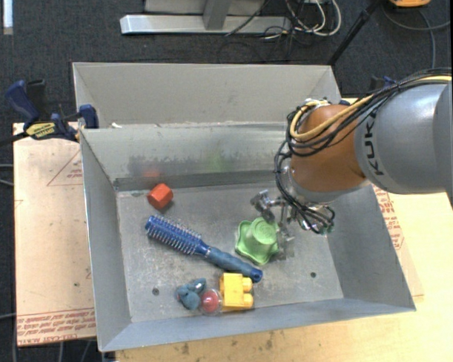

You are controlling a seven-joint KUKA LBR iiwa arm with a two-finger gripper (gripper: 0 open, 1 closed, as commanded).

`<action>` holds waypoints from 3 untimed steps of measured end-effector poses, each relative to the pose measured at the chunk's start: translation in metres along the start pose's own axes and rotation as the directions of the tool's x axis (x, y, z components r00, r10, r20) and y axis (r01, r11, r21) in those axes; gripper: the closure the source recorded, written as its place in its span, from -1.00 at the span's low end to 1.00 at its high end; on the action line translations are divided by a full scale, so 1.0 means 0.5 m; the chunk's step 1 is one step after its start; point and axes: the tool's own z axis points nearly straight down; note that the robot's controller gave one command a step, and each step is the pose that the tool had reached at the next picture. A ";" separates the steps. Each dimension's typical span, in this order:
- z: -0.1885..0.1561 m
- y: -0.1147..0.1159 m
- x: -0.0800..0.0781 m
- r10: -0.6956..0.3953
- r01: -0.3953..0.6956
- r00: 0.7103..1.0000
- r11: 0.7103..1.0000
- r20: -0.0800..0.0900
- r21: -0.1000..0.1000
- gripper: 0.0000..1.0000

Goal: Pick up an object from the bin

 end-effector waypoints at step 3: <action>0.004 0.160 0.139 -0.966 0.966 0.259 0.259 0.010 -0.002 -1.00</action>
Offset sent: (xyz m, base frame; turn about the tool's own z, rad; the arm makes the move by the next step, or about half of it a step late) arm 0.0183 0.0050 -0.0130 -0.6158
